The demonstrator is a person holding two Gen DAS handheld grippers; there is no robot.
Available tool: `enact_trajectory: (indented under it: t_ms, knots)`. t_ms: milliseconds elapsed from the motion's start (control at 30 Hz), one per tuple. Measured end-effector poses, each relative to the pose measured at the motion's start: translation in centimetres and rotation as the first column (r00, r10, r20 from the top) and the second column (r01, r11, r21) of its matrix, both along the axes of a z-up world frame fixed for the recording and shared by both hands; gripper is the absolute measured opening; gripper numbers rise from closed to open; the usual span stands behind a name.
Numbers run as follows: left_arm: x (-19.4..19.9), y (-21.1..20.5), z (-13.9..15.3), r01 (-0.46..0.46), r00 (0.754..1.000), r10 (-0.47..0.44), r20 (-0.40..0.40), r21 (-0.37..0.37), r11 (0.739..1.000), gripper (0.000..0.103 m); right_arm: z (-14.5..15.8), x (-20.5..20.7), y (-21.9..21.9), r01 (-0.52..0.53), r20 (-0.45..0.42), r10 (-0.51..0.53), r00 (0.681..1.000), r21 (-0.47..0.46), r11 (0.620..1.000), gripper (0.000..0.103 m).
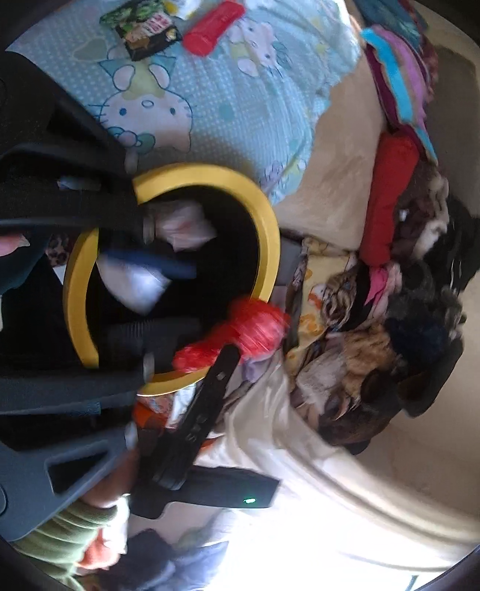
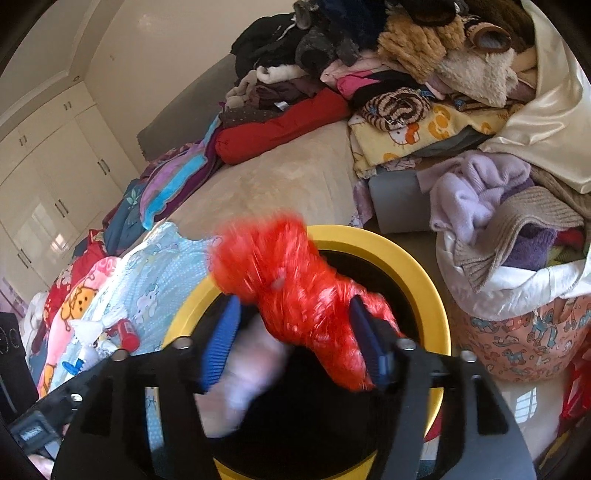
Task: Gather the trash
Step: 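Open the left tool over the bin while the right tool releases the red bag into it, then move both open tools back over the remaining trash on the bed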
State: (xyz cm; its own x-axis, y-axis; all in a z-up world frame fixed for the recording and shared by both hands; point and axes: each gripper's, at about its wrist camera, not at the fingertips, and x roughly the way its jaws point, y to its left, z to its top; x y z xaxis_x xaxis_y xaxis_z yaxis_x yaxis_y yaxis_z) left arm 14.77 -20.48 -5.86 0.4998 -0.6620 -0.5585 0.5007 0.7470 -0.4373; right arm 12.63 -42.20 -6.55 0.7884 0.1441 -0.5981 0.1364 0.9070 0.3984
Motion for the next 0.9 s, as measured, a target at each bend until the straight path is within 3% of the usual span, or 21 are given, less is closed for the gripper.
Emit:
enact_trajectory:
  t_ms: [33,100,167,367,900]
  knots:
    - [0.0,0.5,0.1,-0.021,1.0,0.021,-0.004,-0.011,1.0,0.057,-0.1,0.0,0.0,0.002,-0.004,-0.002,1.0,-0.004,1.0,0.064]
    - [0.0,1.1,0.3,-0.047,0.999,0.047,-0.003,-0.018,0.999,0.063,-0.3,0.1,0.0,0.01,-0.015,-0.011,1.0,-0.024,1.0,0.068]
    - [-0.3,1.8,0.8,-0.096,0.995,0.096,0.009,0.002,0.995,0.092,-0.3,0.1,0.2,0.018,-0.014,-0.018,1.0,-0.038,0.999,0.071]
    - [-1.0,3.6,1.6,-0.193,0.981,0.192,0.032,0.062,0.979,0.092,0.5,-0.3,1.5,0.029,0.025,-0.027,0.999,-0.101,0.994,0.081]
    - [-2.4,7.9,4.2,-0.319,0.943,0.31,0.122,0.062,0.946,0.092,3.1,-1.0,6.4,-0.049,0.094,0.066,0.993,-0.177,0.983,0.088]
